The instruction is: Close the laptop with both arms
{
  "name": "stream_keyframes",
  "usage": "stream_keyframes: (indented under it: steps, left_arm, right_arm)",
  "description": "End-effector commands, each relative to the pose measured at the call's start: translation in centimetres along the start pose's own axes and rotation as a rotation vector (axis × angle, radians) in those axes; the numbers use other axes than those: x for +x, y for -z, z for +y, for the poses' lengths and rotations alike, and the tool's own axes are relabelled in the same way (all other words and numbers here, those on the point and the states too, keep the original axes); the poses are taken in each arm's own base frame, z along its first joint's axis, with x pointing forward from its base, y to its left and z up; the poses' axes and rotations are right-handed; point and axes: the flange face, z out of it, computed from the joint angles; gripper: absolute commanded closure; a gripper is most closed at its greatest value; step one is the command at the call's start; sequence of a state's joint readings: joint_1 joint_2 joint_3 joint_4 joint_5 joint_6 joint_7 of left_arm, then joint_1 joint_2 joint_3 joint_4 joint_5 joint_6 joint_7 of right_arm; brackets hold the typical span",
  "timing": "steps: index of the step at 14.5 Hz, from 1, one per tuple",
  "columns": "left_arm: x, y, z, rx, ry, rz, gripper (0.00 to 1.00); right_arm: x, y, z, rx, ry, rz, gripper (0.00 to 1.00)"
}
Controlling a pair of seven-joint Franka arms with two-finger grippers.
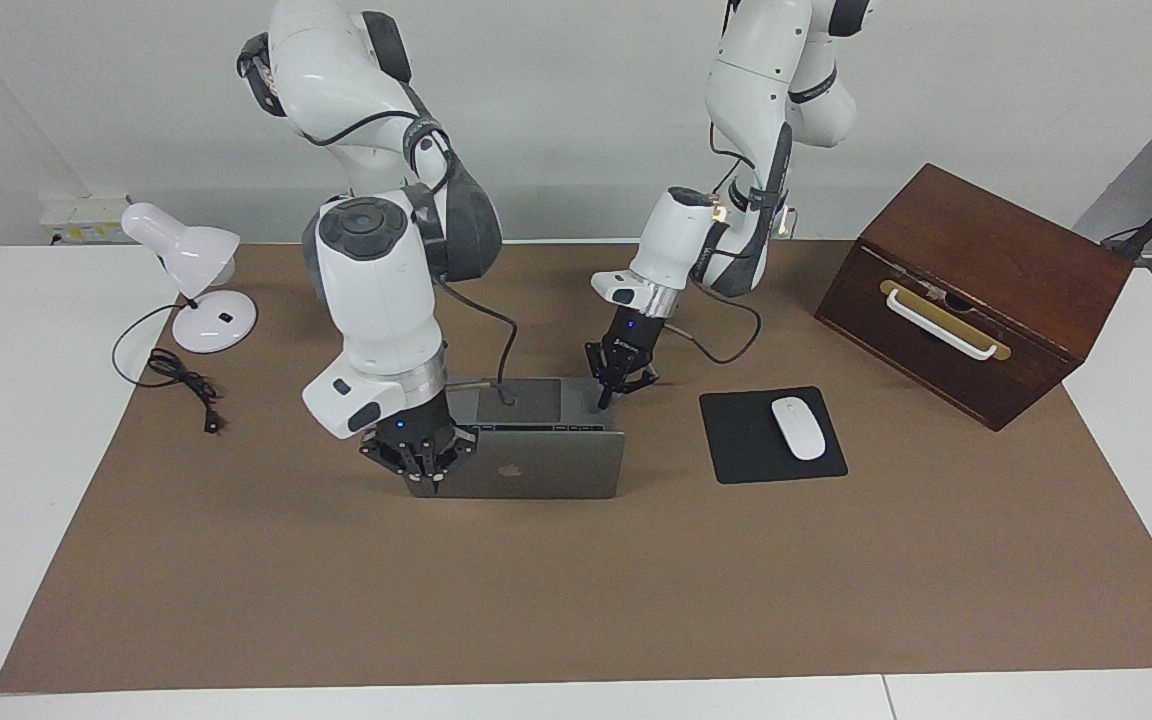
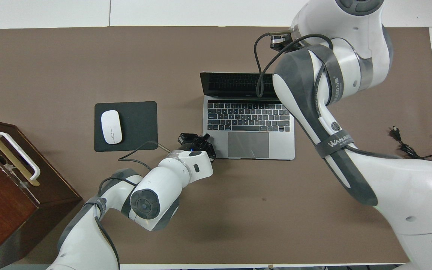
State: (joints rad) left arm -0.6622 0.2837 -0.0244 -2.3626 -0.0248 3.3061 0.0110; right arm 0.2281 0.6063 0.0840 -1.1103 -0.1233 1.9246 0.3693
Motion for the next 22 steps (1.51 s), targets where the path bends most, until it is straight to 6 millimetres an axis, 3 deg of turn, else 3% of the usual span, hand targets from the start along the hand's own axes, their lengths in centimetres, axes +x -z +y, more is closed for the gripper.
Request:
stream_keyframes:
  steps: [1,10,22]
  left_arm:
    - [-0.1,-0.2,0.1,0.003,-0.019,0.017,1.0]
    - [-1.7,-0.4,1.3,-0.009,-0.033,-0.016,1.0]
    - [-3.5,-0.4,1.4,-0.01,-0.036,-0.049,1.0]
  right_arm:
    - [-0.6,0.4,0.3,0.014,-0.011,-0.018,1.0]
    - [-1.2,0.1,0.4,0.004,-0.011,-0.061,1.0]
    - [-3.6,-0.3,0.1,0.02,-0.018,-0.184,1.0]
